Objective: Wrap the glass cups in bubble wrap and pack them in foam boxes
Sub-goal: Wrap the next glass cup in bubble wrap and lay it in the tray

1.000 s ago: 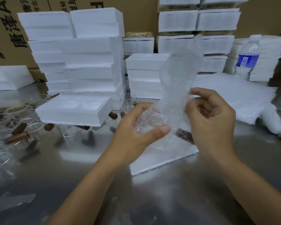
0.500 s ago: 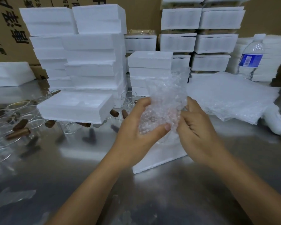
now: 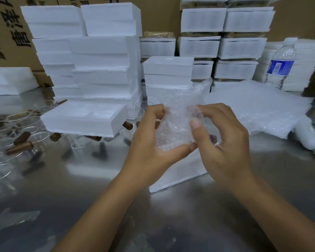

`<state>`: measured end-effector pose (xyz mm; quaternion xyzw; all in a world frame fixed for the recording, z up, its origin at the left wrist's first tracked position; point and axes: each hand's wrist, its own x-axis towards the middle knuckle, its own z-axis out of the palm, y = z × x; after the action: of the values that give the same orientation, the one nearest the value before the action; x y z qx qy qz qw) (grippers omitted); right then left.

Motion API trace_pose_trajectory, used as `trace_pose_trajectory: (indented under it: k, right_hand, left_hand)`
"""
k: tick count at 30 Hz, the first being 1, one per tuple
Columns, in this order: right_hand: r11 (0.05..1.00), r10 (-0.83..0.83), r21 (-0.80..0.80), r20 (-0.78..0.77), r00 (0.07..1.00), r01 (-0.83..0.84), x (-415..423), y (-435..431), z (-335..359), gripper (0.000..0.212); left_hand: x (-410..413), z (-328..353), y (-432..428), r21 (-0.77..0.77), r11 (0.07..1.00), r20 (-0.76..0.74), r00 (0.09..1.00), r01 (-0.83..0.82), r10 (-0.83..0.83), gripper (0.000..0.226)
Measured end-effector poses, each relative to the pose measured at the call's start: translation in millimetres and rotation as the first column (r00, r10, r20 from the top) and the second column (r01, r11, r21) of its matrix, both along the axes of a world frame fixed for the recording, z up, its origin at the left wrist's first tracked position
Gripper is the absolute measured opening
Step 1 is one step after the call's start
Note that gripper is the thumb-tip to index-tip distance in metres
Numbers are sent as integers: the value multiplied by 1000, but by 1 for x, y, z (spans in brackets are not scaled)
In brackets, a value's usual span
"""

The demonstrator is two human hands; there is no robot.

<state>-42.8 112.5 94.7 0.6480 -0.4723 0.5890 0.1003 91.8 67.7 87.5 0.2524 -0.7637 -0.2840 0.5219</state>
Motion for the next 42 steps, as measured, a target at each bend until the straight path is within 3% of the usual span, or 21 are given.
trace_pose_trajectory:
  k: [2, 5, 7, 10, 13, 16, 21, 25, 30, 34, 37, 39, 42]
  right_hand:
    - [993, 38, 108, 81, 996, -47, 1, 0, 2, 12]
    - [944, 85, 286, 266, 960, -162, 3, 1, 5, 14]
    - [922, 90, 320, 369, 925, -217, 0, -1, 6, 8]
    - [880, 84, 388, 439, 895, -273, -9, -3, 7, 39]
    - [863, 182, 341, 480, 858, -374, -10, -3, 6, 53]
    - [883, 263, 261, 413, 872, -390, -7, -1, 7, 42]
    - [892, 280, 261, 319, 905, -368, -4, 2, 5, 27]
    - [951, 191, 215, 153, 970, -221, -1, 3, 2, 26]
    - [943, 174, 283, 28, 984, -174, -4, -1, -4, 77]
    - [946, 148, 302, -82, 986, -117, -5, -2, -6, 77]
    - [947, 109, 317, -157, 982, -55, -8, -2, -6, 81]
    - [949, 88, 312, -163, 983, -33, -6, 0, -3, 67]
    - [979, 59, 195, -21, 998, -54, -1, 2, 2, 21]
  left_hand:
    - [0, -2, 0, -70, 997, -6, 1000, 7, -7, 62]
    - [1, -4, -2, -193, 981, 60, 997, -27, 39, 67]
    - [3, -5, -5, -296, 954, 112, 990, -46, 83, 66]
    - [3, -8, -6, -356, 934, 180, 977, -39, 110, 52]
    - [2, -9, -5, -310, 951, 213, 974, -10, 79, 42]
    - [2, -6, -4, -249, 968, 164, 983, -40, 83, 44]
    - [3, -1, -1, -190, 979, 57, 995, -73, 86, 31]
    - [3, 0, -2, -85, 991, 4, 995, -103, 103, 57]
    - [1, -4, 0, -107, 990, 52, 994, -94, 100, 77]
    - [1, -4, 1, -297, 951, 95, 988, -85, 118, 63]
    - [0, -4, 1, -357, 930, 107, 985, -86, 132, 51]
    - [-1, -3, 1, -352, 932, 98, 987, -88, 131, 44]
    - [-2, -2, 1, -295, 947, 44, 989, -125, 144, 42]
